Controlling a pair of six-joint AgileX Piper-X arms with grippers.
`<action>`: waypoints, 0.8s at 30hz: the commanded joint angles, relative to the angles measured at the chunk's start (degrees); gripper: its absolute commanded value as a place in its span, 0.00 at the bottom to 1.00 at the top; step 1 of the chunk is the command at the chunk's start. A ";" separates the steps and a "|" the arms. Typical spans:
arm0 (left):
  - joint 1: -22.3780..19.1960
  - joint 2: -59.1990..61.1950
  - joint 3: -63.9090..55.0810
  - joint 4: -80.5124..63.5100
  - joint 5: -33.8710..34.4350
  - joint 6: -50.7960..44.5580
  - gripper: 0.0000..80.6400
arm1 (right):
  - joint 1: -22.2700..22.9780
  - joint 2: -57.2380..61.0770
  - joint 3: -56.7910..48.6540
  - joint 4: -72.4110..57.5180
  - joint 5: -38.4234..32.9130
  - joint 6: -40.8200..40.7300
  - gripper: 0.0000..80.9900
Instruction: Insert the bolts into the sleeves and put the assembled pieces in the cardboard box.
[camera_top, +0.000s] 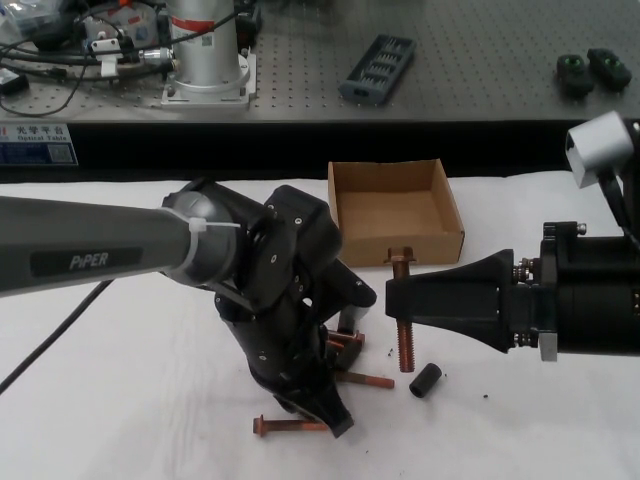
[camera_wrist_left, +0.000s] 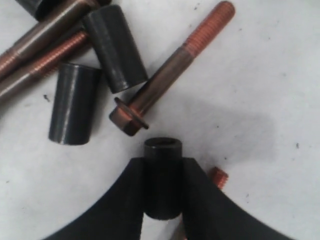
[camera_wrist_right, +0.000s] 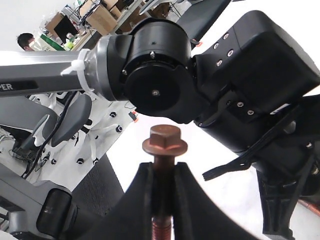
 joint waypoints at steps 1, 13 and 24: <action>-0.01 0.15 -0.68 0.03 3.38 -3.46 0.11 | -0.26 -0.76 -0.28 -1.86 -0.85 0.09 0.00; 4.05 -2.15 0.82 -4.66 18.67 -15.90 0.09 | -7.74 -0.76 0.55 -5.93 -2.14 0.09 0.00; 6.39 -21.98 17.95 -34.42 21.28 -29.46 0.03 | -16.35 -0.83 8.19 -17.63 -6.79 7.58 0.00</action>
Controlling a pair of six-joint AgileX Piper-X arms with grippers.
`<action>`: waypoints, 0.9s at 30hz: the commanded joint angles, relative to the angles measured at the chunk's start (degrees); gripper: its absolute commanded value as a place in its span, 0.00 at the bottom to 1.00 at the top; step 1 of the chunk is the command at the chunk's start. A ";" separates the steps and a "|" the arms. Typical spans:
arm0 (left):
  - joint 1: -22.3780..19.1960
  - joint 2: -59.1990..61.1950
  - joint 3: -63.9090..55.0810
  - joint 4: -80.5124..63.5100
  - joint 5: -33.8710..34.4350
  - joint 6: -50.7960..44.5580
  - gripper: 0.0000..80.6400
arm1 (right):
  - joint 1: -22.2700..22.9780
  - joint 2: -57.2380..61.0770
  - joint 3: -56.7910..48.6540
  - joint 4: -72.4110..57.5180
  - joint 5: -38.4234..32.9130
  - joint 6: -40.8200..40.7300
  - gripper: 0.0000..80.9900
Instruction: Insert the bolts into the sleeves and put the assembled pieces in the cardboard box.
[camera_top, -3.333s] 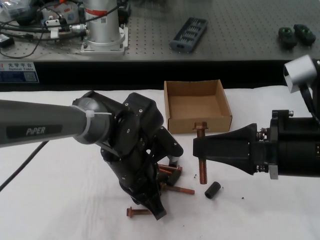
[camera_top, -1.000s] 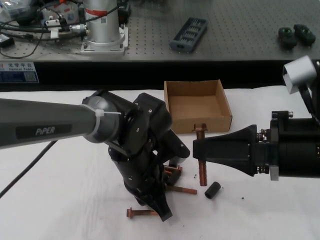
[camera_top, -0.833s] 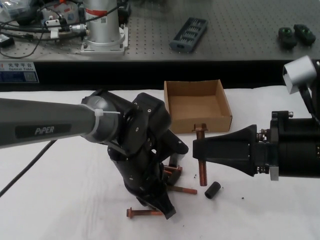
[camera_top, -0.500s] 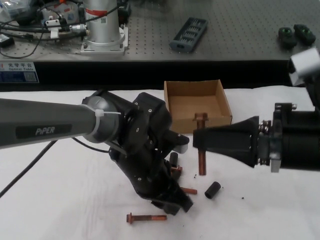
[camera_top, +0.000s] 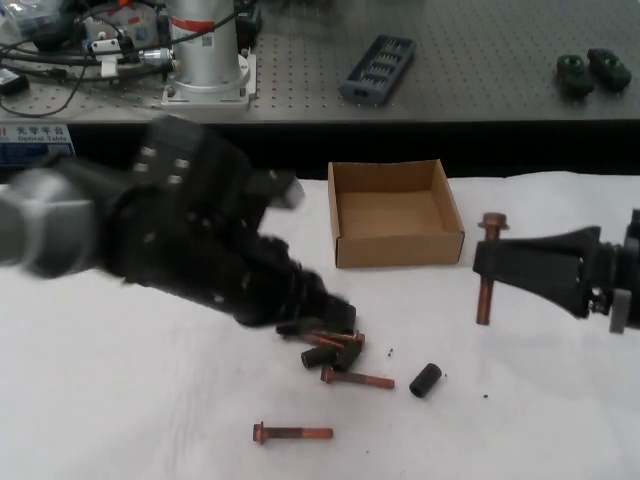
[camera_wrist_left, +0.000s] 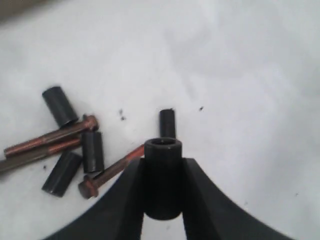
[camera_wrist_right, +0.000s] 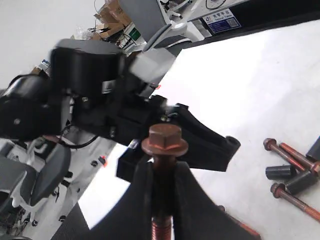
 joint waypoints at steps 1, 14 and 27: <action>-1.37 -4.82 5.35 -12.56 1.91 -9.15 0.03 | -0.36 -0.69 0.78 -6.50 -1.38 6.62 0.00; -9.96 -9.10 19.08 -41.86 3.98 -29.69 0.03 | -0.26 3.51 2.74 -19.27 -2.42 17.22 0.00; -10.91 -12.13 24.28 -46.89 7.93 -27.02 0.03 | -0.12 7.50 2.74 -18.92 -6.73 17.67 0.00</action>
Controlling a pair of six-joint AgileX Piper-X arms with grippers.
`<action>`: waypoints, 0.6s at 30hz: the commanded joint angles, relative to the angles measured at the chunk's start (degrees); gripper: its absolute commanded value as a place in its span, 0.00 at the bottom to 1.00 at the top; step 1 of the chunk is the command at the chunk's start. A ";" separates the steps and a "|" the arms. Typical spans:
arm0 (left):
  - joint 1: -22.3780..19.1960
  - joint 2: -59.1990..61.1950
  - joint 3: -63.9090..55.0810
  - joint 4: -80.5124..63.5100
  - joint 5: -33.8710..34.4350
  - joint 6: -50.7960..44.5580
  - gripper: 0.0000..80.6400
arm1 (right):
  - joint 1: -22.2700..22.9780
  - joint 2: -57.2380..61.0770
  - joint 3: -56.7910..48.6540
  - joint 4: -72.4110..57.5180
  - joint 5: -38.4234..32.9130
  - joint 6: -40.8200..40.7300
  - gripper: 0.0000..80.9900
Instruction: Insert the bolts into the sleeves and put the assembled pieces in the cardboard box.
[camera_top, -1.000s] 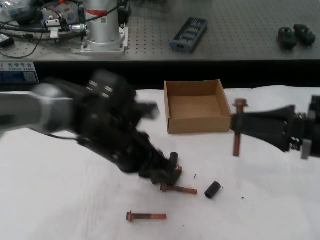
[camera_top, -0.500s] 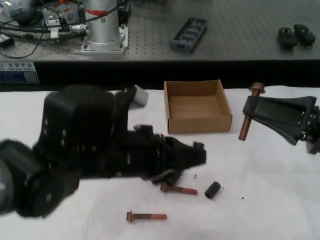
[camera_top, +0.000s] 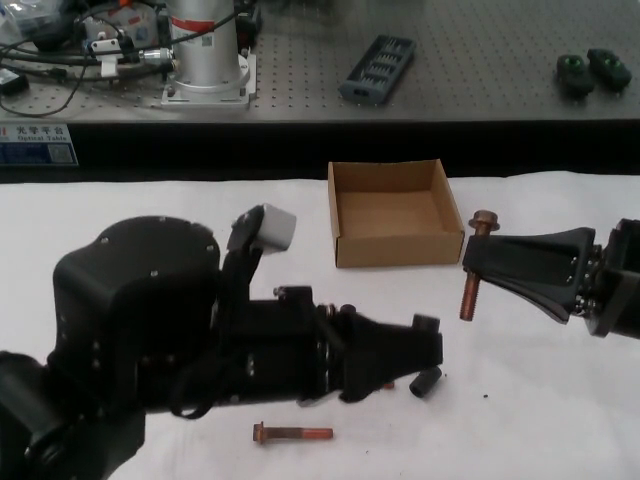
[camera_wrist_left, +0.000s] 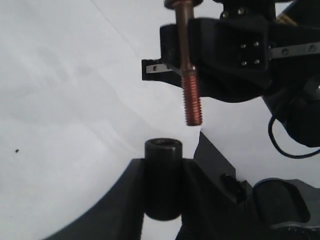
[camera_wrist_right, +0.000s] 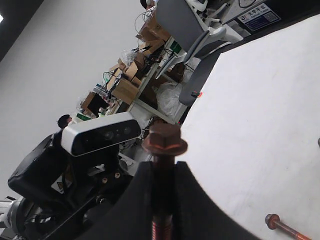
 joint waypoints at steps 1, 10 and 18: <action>-0.26 -0.87 0.32 -1.57 2.34 3.24 0.03 | -0.06 0.22 -0.14 -0.52 -1.15 0.02 0.00; -0.26 -0.87 3.32 -1.57 2.73 6.20 0.03 | -0.06 0.22 -0.14 2.87 -1.15 -1.79 0.00; -0.26 -2.46 3.64 -1.57 1.19 8.47 0.03 | 2.07 0.93 -0.14 4.61 -0.70 -3.08 0.00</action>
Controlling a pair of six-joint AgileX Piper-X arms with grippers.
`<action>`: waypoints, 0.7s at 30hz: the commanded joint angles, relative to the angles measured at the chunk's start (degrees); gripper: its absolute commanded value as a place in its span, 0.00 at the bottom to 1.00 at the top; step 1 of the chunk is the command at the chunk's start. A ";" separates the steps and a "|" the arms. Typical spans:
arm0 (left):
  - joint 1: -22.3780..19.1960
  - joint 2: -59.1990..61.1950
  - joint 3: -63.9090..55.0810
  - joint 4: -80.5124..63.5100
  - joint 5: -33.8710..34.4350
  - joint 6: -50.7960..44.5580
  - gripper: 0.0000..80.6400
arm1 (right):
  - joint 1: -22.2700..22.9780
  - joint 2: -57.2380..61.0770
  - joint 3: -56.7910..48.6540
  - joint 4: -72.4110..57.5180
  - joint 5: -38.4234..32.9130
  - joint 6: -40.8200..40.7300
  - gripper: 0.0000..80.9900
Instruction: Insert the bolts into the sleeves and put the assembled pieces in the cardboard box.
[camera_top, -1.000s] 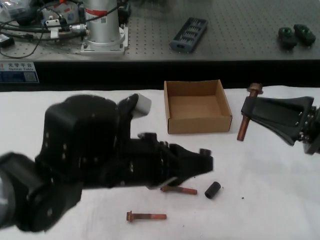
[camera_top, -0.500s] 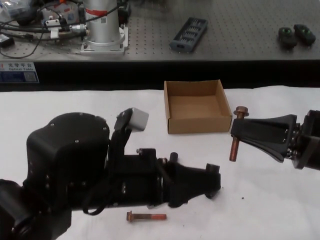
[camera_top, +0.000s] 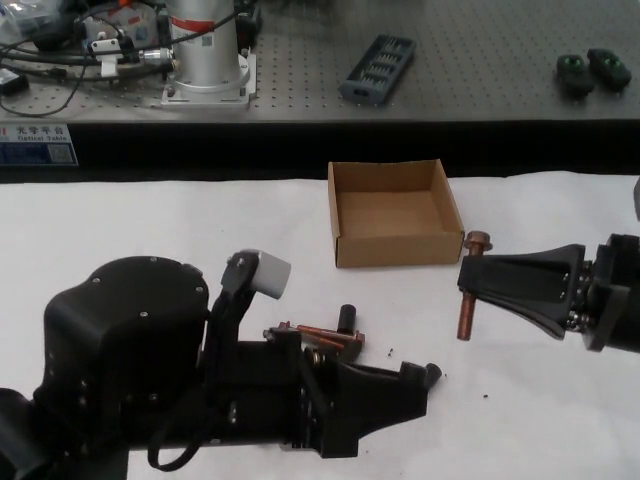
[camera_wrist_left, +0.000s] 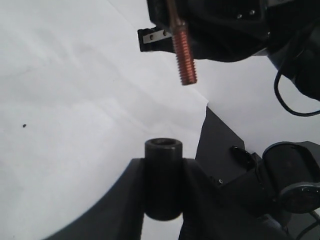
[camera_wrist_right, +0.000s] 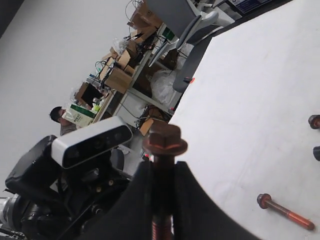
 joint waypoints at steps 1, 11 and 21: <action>-0.26 -1.49 -0.19 -1.21 -0.86 2.50 0.03 | 1.62 0.97 -0.14 0.02 -0.42 -0.73 0.00; -0.26 -1.83 0.97 -1.21 0.32 1.42 0.03 | 5.42 4.17 -0.28 -2.60 0.69 -0.12 0.00; -0.26 -1.83 3.42 -1.34 0.50 -0.25 0.03 | 5.42 4.17 -0.28 -2.60 0.68 -0.24 0.00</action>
